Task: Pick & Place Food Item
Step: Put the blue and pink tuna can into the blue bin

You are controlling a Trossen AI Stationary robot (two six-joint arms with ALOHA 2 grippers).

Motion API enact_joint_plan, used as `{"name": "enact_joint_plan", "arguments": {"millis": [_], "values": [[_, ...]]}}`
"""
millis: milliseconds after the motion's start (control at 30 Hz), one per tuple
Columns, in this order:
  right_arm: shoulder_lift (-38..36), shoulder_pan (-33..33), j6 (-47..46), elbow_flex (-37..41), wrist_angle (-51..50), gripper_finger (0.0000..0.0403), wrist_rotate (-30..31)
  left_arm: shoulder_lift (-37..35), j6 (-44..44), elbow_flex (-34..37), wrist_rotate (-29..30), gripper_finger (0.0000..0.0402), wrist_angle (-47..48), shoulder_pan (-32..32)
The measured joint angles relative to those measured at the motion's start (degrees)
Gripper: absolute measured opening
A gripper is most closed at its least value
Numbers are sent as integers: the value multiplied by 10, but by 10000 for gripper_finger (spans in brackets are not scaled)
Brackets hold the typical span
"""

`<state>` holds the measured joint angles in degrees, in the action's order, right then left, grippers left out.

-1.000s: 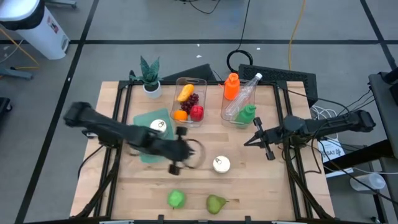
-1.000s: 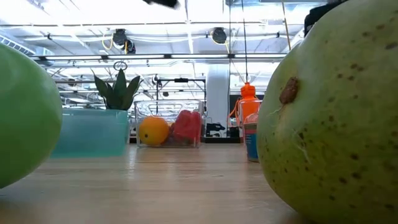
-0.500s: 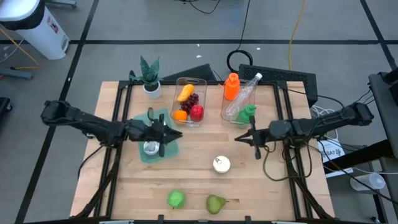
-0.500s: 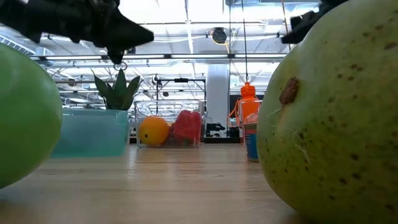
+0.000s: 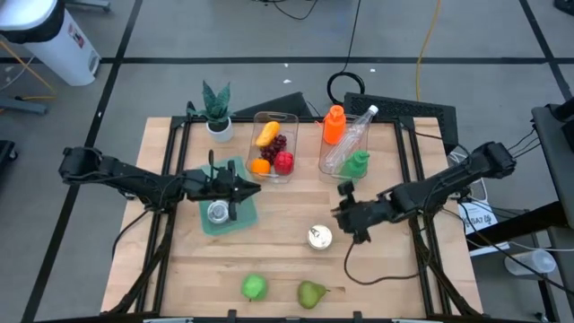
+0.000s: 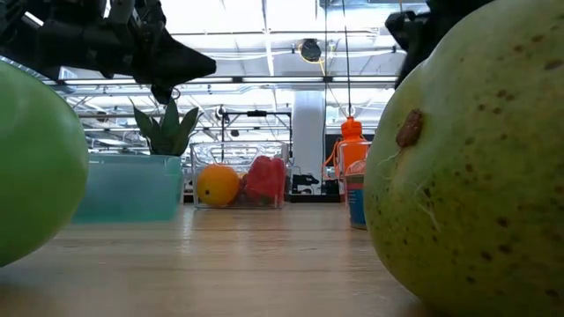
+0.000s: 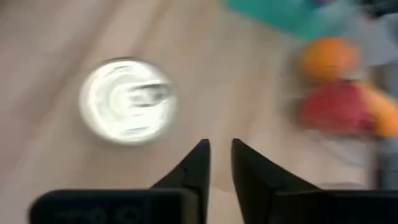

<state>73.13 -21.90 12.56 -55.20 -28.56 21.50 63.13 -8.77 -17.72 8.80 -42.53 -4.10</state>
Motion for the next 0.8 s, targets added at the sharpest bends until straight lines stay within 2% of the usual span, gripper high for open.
{"name": "enact_joint_plan", "arguments": {"millis": [167, 233, 467, 600, 800], "values": [[50, -29, -23, 0, -2, 105, -83, 0, -6, 0, -32, 49, -8, 0], [70, -45, -25, 0, 10, 114, -95, 0, -8, 0, -43, 49, -10, 0], [127, -87, 2, 0, 78, 103, -74, 0, -16, 0, -33, 49, -13, 0], [158, -96, -10, 0, 95, 90, -32, 0, -21, 0, -32, 49, -13, 0], [186, -101, -34, 0, 104, 78, -36, 0, -40, 0, -32, 49, -15, 0]]}}
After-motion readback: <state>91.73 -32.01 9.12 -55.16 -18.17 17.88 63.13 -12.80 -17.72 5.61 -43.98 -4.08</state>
